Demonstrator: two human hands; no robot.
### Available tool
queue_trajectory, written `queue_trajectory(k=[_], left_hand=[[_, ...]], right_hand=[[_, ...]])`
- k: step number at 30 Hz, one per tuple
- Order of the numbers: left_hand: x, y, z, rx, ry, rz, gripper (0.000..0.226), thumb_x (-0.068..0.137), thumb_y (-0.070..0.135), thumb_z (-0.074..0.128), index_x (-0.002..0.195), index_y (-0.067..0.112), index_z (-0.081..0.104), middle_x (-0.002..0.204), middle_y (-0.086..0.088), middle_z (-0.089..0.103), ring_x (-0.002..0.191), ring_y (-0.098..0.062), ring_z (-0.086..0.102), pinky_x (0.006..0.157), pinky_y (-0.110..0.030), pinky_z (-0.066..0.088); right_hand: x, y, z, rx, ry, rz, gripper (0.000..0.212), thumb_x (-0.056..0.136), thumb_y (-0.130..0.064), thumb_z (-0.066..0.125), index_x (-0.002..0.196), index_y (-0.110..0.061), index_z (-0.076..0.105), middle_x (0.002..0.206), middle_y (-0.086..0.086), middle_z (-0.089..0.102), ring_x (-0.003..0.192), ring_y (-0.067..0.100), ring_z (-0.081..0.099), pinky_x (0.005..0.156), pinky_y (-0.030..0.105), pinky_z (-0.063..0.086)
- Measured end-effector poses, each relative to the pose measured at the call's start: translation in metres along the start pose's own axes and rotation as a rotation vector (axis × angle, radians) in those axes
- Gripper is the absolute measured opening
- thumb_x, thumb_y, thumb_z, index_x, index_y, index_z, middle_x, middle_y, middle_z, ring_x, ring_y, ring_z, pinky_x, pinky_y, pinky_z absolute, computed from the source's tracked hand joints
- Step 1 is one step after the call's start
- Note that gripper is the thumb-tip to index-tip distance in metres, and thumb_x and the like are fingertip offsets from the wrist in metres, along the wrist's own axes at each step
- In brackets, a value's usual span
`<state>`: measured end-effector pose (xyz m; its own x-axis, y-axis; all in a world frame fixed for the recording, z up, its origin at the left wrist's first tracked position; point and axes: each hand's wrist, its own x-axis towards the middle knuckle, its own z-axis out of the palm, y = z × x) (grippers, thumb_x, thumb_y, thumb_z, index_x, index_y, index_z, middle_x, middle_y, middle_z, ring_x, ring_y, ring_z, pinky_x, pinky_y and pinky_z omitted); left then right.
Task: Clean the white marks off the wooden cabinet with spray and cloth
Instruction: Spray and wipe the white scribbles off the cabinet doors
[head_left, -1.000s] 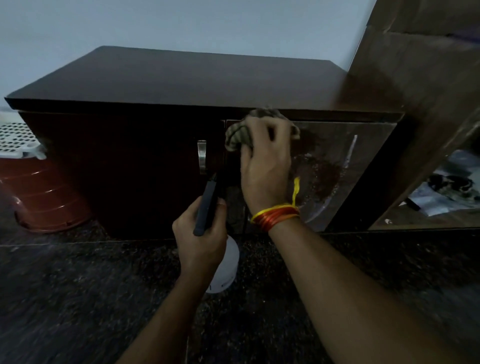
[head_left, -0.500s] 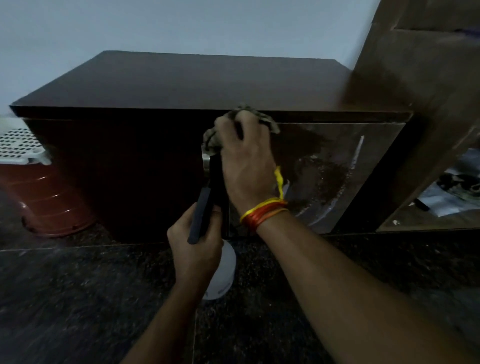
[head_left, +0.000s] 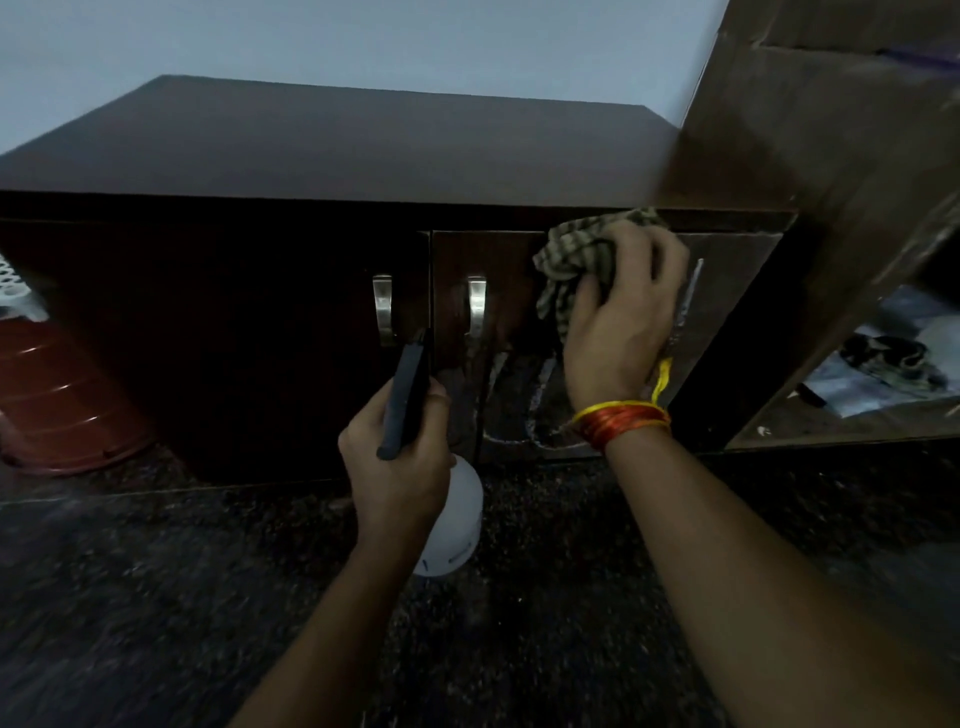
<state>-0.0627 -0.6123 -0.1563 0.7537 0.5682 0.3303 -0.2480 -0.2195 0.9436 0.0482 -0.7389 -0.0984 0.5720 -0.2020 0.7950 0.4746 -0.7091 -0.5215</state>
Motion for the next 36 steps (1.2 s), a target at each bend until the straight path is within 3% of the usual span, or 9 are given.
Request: queue_trajectory(k=[5,9,13,16,20,24,27,32,36], left_hand=[[0.001,0.005,0.009,0.0,-0.024,0.002,0.033,0.091,0.029,0.055,0.078,-0.002,0.057,0.058,-0.031,0.048,0.051,-0.037,0.05,0.044,-0.027,0.044],[0.002,0.011,0.019,0.009,-0.033,0.014,0.028,0.097,0.018,0.055,0.072,0.007,0.054,0.058,-0.03,0.048,0.052,-0.034,0.051,0.046,-0.026,0.045],[0.002,0.015,0.022,-0.005,-0.068,0.019,0.025,0.098,0.019,0.053,0.075,0.008,0.057,0.059,-0.026,0.051,0.051,-0.024,0.053,0.049,-0.022,0.046],[0.001,0.017,0.022,-0.025,-0.062,0.014,0.027,0.098,0.018,0.053,0.082,-0.002,0.06,0.06,-0.029,0.051,0.05,-0.026,0.054,0.048,-0.018,0.045],[-0.001,0.018,0.025,-0.022,-0.062,0.019,0.027,0.098,0.017,0.053,0.079,-0.002,0.058,0.06,-0.028,0.052,0.052,-0.029,0.053,0.049,-0.026,0.047],[-0.001,0.017,0.025,-0.002,-0.049,0.02,0.026,0.097,0.014,0.053,0.078,-0.003,0.057,0.061,-0.031,0.05,0.052,-0.028,0.054,0.048,-0.014,0.044],[-0.001,0.019,0.023,0.005,-0.051,0.026,0.026,0.098,0.014,0.052,0.082,-0.006,0.057,0.06,-0.032,0.051,0.053,-0.028,0.054,0.049,-0.014,0.044],[-0.001,0.025,0.026,0.001,-0.059,0.043,0.02,0.098,0.012,0.052,0.087,-0.003,0.06,0.061,-0.031,0.049,0.053,-0.027,0.053,0.05,-0.011,0.043],[-0.002,0.025,0.031,-0.008,-0.065,0.041,0.021,0.098,0.013,0.051,0.088,-0.003,0.06,0.064,-0.032,0.053,0.053,-0.027,0.053,0.053,-0.013,0.045]], right_hand=[[-0.03,-0.003,0.015,-0.086,-0.149,-0.198,0.046,0.089,0.004,0.049,0.134,-0.006,0.05,0.147,0.023,0.035,0.135,0.037,0.035,0.113,0.042,0.031],[-0.033,0.027,0.003,-0.253,-0.298,-0.4,0.061,0.09,0.008,0.038,0.147,-0.011,0.032,0.154,0.019,0.024,0.135,0.04,0.033,0.109,0.047,0.037],[-0.02,0.053,-0.013,-0.221,-0.238,-0.111,0.077,0.083,0.016,0.04,0.151,-0.015,0.02,0.159,0.014,0.009,0.14,0.033,0.026,0.093,0.04,0.048],[-0.017,0.05,-0.013,-0.173,-0.12,0.088,0.069,0.087,0.013,0.043,0.149,-0.007,0.023,0.158,0.019,0.008,0.137,0.026,0.019,0.091,0.028,0.038],[-0.022,0.021,-0.001,-0.196,-0.15,-0.143,0.067,0.083,0.014,0.03,0.147,-0.005,0.032,0.156,0.023,0.017,0.142,0.033,0.019,0.11,0.02,0.026],[-0.022,0.017,0.005,-0.166,-0.267,-0.395,0.059,0.089,0.005,0.023,0.146,-0.007,0.034,0.154,0.022,0.023,0.142,0.037,0.024,0.111,0.04,0.034],[-0.009,0.048,-0.003,-0.137,-0.245,-0.268,0.072,0.083,0.016,0.03,0.149,-0.012,0.027,0.158,0.017,0.014,0.143,0.034,0.024,0.103,0.039,0.044],[0.009,0.083,-0.015,-0.113,-0.019,0.021,0.063,0.09,0.009,0.033,0.149,-0.014,0.026,0.159,0.015,0.01,0.145,0.033,0.019,0.11,0.046,0.035],[0.003,0.062,-0.012,-0.172,-0.106,-0.048,0.063,0.086,0.0,0.043,0.148,-0.009,0.03,0.157,0.02,0.013,0.144,0.035,0.02,0.113,0.042,0.031]])
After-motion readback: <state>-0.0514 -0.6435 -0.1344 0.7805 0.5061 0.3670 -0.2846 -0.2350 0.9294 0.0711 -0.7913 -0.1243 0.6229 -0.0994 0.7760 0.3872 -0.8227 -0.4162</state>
